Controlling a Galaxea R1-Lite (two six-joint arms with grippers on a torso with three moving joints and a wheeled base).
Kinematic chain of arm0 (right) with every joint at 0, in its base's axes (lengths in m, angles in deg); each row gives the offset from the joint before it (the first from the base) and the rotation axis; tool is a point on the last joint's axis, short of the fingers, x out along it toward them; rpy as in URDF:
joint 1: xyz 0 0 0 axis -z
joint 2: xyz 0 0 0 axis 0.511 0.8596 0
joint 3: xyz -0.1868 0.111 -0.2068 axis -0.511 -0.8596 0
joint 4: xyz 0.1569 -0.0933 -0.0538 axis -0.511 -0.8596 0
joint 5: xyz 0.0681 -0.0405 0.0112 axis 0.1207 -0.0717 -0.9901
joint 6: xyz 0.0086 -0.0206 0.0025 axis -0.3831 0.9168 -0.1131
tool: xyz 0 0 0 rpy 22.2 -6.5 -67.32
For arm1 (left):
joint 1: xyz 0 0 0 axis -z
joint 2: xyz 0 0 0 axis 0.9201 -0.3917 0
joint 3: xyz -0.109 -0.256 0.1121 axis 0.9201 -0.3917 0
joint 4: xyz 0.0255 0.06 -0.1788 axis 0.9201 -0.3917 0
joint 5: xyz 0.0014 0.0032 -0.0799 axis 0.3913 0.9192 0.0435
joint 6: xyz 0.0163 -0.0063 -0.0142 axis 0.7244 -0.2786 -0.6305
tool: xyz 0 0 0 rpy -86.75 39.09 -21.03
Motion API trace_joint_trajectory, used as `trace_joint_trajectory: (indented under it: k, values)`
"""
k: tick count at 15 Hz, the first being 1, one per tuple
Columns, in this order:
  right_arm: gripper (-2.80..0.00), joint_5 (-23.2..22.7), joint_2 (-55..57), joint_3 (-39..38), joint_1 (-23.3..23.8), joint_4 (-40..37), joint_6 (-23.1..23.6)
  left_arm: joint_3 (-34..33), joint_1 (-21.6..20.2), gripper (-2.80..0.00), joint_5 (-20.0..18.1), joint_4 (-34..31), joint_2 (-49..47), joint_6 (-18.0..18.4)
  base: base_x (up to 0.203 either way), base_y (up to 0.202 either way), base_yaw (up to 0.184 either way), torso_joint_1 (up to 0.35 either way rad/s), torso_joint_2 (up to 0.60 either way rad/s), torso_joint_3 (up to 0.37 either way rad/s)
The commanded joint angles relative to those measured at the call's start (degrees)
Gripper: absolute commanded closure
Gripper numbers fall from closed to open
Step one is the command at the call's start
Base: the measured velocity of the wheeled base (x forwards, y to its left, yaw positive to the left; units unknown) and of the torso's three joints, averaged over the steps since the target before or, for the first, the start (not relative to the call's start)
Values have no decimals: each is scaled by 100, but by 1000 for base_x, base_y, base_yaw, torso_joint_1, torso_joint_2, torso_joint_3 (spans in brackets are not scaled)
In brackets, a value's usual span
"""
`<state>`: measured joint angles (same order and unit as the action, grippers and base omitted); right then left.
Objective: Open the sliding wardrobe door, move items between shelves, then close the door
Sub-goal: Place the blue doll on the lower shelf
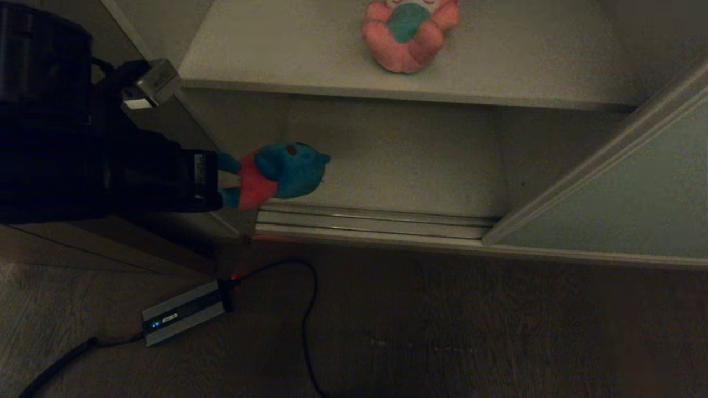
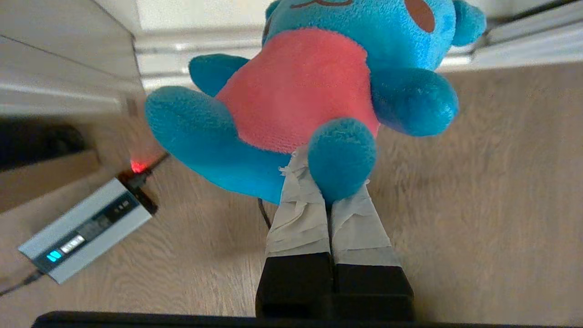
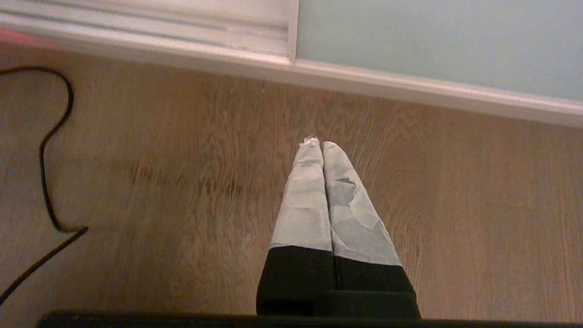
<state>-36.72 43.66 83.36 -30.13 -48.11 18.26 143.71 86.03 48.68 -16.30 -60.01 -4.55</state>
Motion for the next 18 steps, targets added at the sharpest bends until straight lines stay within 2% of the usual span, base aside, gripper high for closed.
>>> trace_joint_trajectory:
  k: [1, 11, 14, 18]
  values:
    - [0, -4, 1, -19, -6, 0, 3, -16, -2, 0, -2, -8, -242, -55, 0, 0, 0, 5, -1, -190]
    - [0, -4, 1, -18, -7, 0, 3, 452, -2, 0, 89, 531, -1439, -106, 0, 0, 0, 3, 5, -198]
    - [0, 1, 1, -26, -7, 0, 3, 688, -2, 0, 283, 942, -1879, -132, 0, 0, 0, 3, 0, -197]
    - [0, -4, 1, -20, -7, 0, 3, 1469, 20, 0, 618, 1368, -2638, -197, 0, 0, 0, 4, 2, -198]
